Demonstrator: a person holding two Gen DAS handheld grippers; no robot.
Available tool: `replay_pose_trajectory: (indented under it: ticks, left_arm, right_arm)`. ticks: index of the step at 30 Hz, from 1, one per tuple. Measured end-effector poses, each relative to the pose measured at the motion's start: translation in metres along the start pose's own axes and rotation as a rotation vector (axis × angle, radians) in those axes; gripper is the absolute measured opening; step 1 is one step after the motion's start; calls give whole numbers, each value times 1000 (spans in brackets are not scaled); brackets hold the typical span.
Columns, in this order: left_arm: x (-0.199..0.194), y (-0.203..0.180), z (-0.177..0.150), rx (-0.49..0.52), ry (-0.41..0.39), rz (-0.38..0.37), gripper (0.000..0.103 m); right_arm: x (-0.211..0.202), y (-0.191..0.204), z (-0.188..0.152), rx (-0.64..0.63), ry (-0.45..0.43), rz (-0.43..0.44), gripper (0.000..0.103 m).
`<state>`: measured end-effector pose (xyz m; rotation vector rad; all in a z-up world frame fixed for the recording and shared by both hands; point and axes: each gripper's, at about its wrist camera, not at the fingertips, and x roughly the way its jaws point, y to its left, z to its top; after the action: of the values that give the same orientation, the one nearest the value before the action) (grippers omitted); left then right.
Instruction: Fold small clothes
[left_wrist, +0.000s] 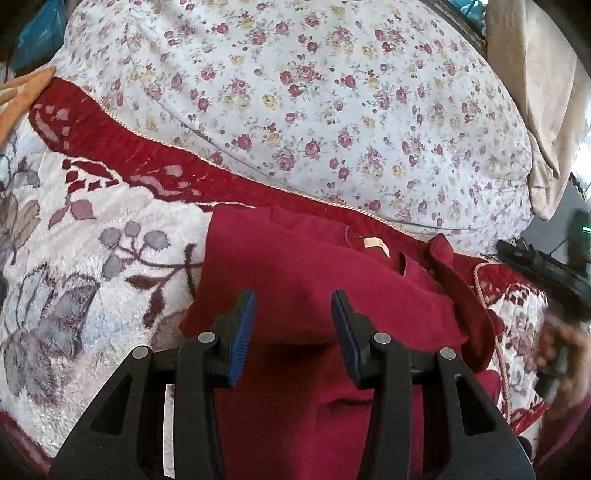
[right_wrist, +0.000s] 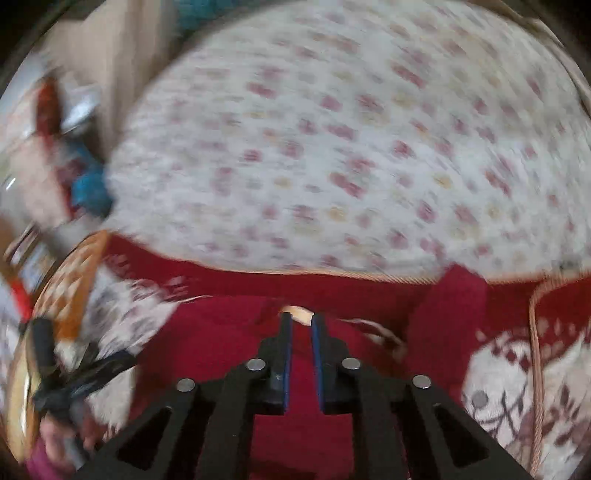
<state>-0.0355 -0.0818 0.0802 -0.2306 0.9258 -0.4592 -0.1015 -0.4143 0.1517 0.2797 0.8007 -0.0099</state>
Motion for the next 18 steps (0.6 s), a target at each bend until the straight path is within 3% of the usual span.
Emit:
replay_pose_trajectory:
  ticks: [1, 2, 5, 9, 11, 13, 14, 16, 18]
  left_arm:
    - [2, -2, -1, 4, 5, -2, 42]
    - [3, -2, -2, 6, 10, -3, 42]
    - [15, -7, -6, 29, 47, 2, 42]
    - [26, -9, -7, 43, 66, 14, 42]
    - [30, -10, -6, 48, 69, 20, 42]
    - [32, -9, -5, 54, 69, 31, 42]
    - [31, -8, -4, 51, 67, 29, 42]
    - [29, -6, -2, 42, 63, 21, 42]
    - [27, -4, 0, 29, 52, 15, 42]
  right_arm:
    - [16, -17, 2, 50, 31, -61, 71]
    - [26, -30, 3, 89, 46, -104, 82]
    - [65, -69, 5, 177, 119, -175, 84]
    - [123, -93, 9, 180, 249, -264, 84]
    - [147, -99, 7, 161, 308, -280, 80]
    - [168, -113, 1, 139, 385, -351, 45]
    - [171, -119, -2, 131, 383, -364, 45]
    - [163, -125, -2, 140, 331, -337, 23]
    - [151, -126, -2, 142, 306, -289, 11]
